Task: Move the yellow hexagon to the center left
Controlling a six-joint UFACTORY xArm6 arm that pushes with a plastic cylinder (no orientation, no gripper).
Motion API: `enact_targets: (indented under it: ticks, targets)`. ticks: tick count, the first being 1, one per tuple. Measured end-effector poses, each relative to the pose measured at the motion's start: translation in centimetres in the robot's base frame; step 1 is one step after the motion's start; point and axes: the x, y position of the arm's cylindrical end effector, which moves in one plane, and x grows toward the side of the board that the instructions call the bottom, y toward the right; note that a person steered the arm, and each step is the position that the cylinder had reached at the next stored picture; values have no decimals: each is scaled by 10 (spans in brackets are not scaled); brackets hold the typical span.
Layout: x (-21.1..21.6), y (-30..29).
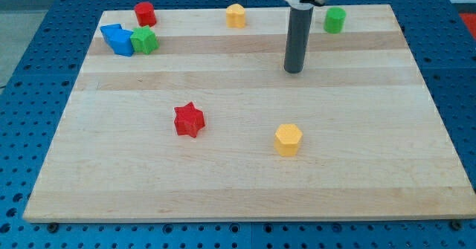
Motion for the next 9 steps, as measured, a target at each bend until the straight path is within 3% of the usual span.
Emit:
enact_targets:
  ticks: [1,4,6,7,9]
  targets:
    - [10,0]
    - [114,67]
    - [199,37]
    - [214,4]
    - [177,-16]
